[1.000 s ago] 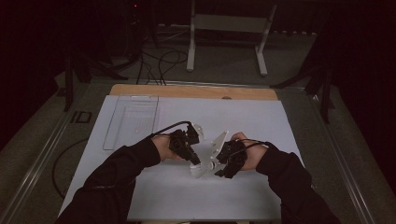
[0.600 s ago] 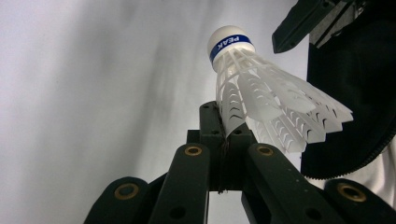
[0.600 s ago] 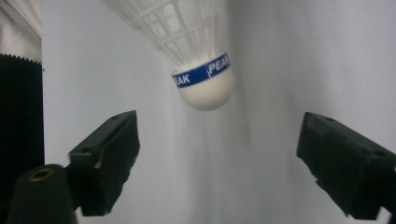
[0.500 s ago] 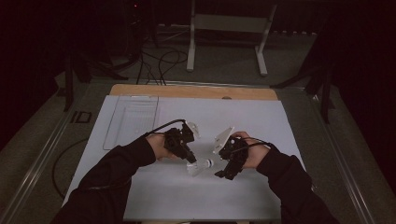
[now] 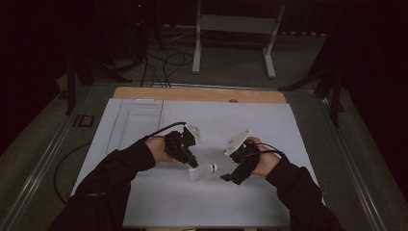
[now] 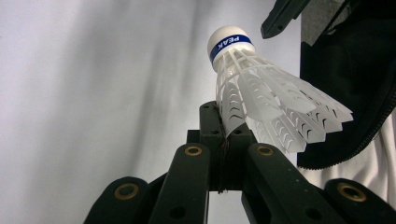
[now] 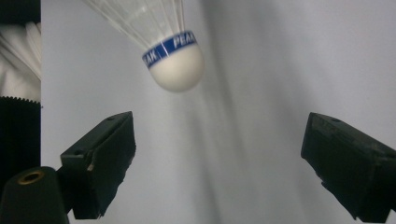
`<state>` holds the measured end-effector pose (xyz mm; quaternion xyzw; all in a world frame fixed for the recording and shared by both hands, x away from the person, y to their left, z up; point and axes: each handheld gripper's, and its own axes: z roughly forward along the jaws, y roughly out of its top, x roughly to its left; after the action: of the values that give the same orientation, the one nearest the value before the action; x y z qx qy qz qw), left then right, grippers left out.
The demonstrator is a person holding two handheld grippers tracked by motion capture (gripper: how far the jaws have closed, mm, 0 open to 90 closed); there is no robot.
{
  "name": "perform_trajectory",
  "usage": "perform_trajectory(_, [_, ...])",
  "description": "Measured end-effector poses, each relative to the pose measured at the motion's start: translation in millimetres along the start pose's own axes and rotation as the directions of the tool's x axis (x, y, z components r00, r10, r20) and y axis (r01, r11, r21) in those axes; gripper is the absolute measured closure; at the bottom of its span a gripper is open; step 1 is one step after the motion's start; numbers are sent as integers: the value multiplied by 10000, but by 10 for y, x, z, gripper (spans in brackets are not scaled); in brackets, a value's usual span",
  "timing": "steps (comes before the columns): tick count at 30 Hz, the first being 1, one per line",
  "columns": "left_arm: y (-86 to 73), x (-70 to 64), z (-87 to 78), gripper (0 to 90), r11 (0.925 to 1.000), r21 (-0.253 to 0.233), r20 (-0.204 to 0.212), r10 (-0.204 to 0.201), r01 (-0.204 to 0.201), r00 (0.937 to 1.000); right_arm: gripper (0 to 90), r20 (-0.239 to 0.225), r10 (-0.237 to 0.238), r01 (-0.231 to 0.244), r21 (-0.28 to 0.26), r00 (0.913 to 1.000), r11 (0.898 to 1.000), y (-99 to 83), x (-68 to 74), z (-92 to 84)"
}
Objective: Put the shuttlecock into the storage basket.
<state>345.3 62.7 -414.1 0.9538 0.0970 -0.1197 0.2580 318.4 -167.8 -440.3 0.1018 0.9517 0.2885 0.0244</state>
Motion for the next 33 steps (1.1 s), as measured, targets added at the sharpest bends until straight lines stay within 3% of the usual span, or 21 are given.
perform_trajectory(8, [-46, -1, -76, 900, 10000, 20, -62, -22, 22, 10000, 98, 478, 504, -485, -397, 9976, 9980, -151, -17, 20])
perform_trajectory(11, [-62, 0, -105, 900, 10000, -16, -100, -12, 11, 9999, 98, 741, 677, -658, -272, 9949, 9975, -216, -26, 44])
perform_trajectory(13, [-75, -1, -123, 900, 10000, -51, -170, -66, 66, 9998, 98, 676, 815, -795, -328, 9944, 9963, -270, -27, 62])
perform_trajectory(15, [-86, 7, -147, 900, 10000, -48, -181, -57, 56, 9998, 98, 1120, 849, -820, -299, 9901, 9962, -324, -21, 82])
perform_trajectory(19, [-110, 11, -183, 900, 9999, -48, -234, -105, 104, 9997, 98, 1300, 969, -895, -618, 9868, 9941, -435, -12, 102])
perform_trajectory(33, [-185, -3, -253, 900, 9998, -144, -247, -148, 145, 9996, 98, 1364, 1444, -1238, -1495, 9801, 9810, -778, 47, 128])
